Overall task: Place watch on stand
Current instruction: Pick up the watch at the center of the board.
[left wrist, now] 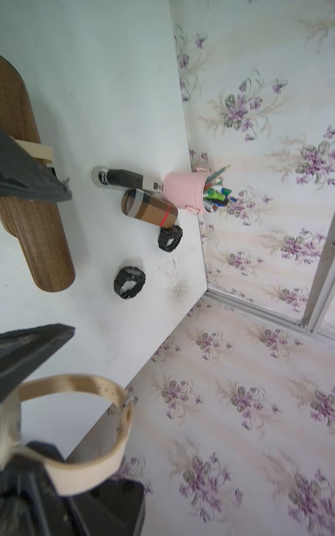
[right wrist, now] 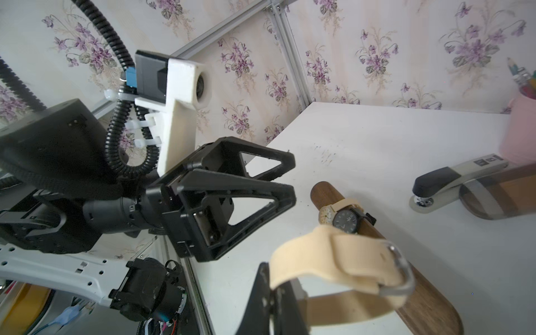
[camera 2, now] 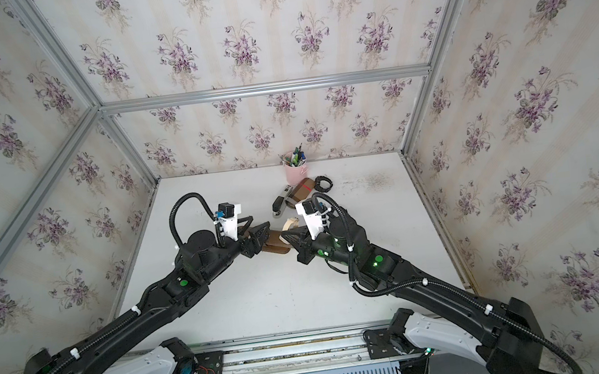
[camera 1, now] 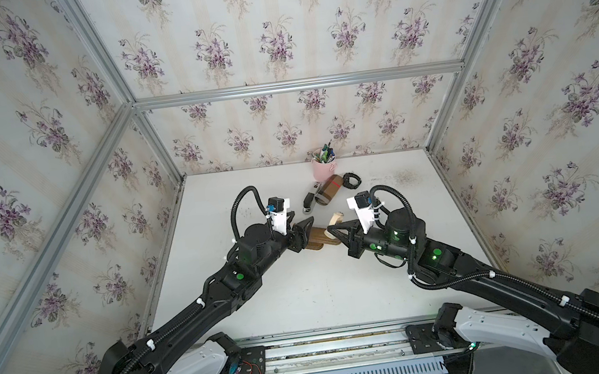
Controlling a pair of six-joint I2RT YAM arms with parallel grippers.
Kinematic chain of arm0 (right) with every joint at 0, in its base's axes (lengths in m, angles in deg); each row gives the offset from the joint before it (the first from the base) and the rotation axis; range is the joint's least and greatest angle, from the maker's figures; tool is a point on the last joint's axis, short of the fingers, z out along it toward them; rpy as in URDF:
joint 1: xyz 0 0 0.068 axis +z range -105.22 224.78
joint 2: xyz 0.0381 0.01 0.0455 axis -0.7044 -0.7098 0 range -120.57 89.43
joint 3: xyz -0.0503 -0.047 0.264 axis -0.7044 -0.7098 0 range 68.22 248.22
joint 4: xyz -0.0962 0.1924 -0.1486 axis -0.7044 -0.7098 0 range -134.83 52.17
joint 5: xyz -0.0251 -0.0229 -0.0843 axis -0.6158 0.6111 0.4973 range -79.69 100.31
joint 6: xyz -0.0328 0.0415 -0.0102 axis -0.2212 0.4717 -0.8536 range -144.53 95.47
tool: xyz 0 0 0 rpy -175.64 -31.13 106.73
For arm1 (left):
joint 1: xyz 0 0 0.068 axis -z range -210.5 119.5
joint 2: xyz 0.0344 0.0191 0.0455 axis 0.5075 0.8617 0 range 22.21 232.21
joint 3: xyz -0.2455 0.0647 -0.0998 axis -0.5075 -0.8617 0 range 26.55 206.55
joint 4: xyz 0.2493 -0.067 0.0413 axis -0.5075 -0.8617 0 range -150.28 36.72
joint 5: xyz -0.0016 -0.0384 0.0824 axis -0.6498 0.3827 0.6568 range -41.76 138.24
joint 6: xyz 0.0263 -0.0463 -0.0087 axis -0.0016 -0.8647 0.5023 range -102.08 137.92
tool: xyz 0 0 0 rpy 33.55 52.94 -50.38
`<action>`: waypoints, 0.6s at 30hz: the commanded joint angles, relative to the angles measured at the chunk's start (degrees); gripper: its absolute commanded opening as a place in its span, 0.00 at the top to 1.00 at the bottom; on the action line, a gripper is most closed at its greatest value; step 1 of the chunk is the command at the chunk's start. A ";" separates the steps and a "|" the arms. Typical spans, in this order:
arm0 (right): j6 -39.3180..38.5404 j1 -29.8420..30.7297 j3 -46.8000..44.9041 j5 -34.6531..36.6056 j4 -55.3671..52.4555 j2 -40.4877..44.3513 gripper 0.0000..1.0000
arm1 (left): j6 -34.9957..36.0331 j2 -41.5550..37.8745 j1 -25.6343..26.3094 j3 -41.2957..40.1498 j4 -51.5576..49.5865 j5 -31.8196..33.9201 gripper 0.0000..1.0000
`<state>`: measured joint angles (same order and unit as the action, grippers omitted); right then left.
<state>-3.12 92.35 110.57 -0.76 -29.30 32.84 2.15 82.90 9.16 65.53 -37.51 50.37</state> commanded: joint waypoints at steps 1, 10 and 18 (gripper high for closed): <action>0.20 -0.18 -0.14 2.19 0.08 0.96 1.00 | -1.59 -1.52 -0.02 -0.20 -4.66 4.92 0.31; 10.60 -0.64 1.66 7.61 -3.74 2.03 1.00 | 3.17 -8.86 1.05 -7.34 1.02 -4.65 0.35; 19.07 0.78 0.72 7.95 -1.33 2.01 1.00 | 5.04 -8.51 6.38 -9.92 9.29 -7.62 0.33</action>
<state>11.44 92.39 111.22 6.37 -32.40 34.96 5.45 74.03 14.21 55.70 -34.39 45.04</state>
